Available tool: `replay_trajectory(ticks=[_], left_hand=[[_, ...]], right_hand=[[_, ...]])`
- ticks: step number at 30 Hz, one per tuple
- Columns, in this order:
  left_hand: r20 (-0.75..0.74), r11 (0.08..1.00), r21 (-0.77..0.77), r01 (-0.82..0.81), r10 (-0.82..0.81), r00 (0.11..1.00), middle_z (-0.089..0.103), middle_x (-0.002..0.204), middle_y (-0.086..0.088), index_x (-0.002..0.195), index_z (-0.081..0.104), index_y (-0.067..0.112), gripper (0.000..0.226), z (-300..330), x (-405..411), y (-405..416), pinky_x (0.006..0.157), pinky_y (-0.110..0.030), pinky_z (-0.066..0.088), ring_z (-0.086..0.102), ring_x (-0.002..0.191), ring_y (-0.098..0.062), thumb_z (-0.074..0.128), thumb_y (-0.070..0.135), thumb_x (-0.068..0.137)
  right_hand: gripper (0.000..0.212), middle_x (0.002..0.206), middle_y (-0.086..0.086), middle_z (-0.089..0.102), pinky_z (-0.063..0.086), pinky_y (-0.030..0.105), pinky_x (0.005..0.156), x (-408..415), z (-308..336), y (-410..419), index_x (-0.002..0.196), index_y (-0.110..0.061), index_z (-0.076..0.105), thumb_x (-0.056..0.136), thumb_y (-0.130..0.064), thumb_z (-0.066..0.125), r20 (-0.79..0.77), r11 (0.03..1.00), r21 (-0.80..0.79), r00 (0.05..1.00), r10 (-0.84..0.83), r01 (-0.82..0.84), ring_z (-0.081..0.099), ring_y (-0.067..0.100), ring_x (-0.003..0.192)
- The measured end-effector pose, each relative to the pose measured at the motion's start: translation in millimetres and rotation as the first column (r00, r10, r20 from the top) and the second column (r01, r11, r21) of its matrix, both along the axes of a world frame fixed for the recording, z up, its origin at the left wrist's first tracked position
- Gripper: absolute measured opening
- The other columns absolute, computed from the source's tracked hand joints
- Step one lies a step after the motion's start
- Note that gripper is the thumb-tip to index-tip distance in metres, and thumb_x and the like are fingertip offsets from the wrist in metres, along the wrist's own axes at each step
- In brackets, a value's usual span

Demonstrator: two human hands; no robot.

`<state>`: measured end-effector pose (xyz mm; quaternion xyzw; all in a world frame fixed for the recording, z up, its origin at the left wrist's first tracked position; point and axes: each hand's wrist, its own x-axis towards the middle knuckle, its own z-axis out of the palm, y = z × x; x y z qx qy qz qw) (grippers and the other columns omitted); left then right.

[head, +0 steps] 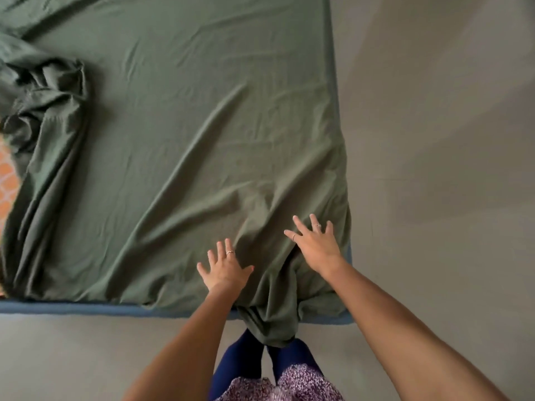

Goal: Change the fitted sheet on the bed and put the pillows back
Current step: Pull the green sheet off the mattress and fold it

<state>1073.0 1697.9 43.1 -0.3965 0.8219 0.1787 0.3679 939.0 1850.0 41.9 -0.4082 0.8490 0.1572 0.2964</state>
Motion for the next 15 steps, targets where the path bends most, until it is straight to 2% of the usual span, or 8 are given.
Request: replay_trajectory(ticks=[3, 5, 7, 9, 12, 15], left_hand=[[0.083, 0.998, -0.061, -0.015, 0.021, 0.996, -0.002, 0.162, -0.001, 0.154, -0.002, 0.018, 0.086, -23, 5, 3, 0.115, -0.056, -0.002, -0.001, 0.149, -0.025, 0.046, 0.057, 0.093], [0.077, 0.996, -0.090, 0.028, -0.021, 0.997, 0.008, 0.162, -0.001, 0.155, 0.004, 0.020, 0.069, -38, 10, 0, 0.114, -0.057, -0.004, 0.007, 0.148, -0.023, 0.039, 0.043, 0.100], [0.040, 0.986, -0.142, 0.090, -0.086, 0.996, 0.024, 0.158, 0.001, 0.153, 0.015, 0.023, 0.054, -44, 14, -6, 0.115, -0.056, -0.005, 0.023, 0.144, -0.019, 0.031, 0.021, 0.102], [-0.001, 0.976, -0.183, 0.116, -0.118, 0.993, 0.046, 0.145, 0.003, 0.150, 0.026, 0.027, 0.054, -38, 15, -18, 0.116, -0.053, -0.003, 0.043, 0.133, -0.015, 0.027, 0.010, 0.099], [-0.083, 0.973, -0.224, 0.055, -0.075, 0.994, 0.064, 0.122, -0.001, 0.146, 0.036, 0.029, 0.055, -12, 9, -51, 0.118, -0.044, 0.008, 0.059, 0.114, -0.019, 0.032, 0.007, 0.096], [-0.181, 0.963, -0.270, 0.009, -0.060, 0.982, 0.062, 0.126, -0.005, 0.143, 0.041, 0.031, 0.054, 21, -9, -104, 0.116, -0.040, 0.015, 0.058, 0.117, -0.023, 0.036, 0.010, 0.095]], right_hand=[[0.067, 0.161, 0.005, 0.000, 0.022, 0.061, 0.111, -12, -19, -3, 0.149, -0.024, 0.027, 0.092, 0.006, 0.046, 0.000, 0.999, -0.048, 1.000, 0.010, -0.010, 0.004, 0.035, 0.147], [0.053, 0.158, 0.007, 0.015, 0.028, 0.057, 0.108, -18, -28, -10, 0.141, -0.019, 0.041, 0.093, 0.005, 0.042, -0.005, 0.997, -0.081, 1.000, -0.001, 0.000, 0.014, 0.033, 0.145], [0.042, 0.138, 0.009, 0.044, 0.042, 0.047, 0.100, -23, -27, -18, 0.128, -0.015, 0.053, 0.093, 0.004, 0.039, -0.004, 0.990, -0.139, 0.999, -0.033, 0.032, 0.036, 0.031, 0.134], [0.039, 0.112, 0.010, 0.061, 0.048, 0.039, 0.082, -29, -16, -32, 0.117, -0.013, 0.058, 0.088, 0.005, 0.039, 0.018, 0.978, -0.196, 0.997, -0.075, 0.077, 0.056, 0.031, 0.110], [0.033, 0.098, 0.016, 0.065, 0.046, 0.037, 0.072, -42, 7, -59, 0.102, -0.010, 0.058, 0.082, 0.008, 0.040, 0.041, 0.971, -0.221, 0.996, -0.078, 0.085, 0.062, 0.036, 0.096], [0.024, 0.096, 0.015, 0.065, 0.047, 0.038, 0.073, -49, 34, -86, 0.085, -0.013, 0.052, 0.081, 0.009, 0.043, 0.029, 0.986, -0.167, 0.999, 0.022, -0.017, 0.063, 0.036, 0.096]])
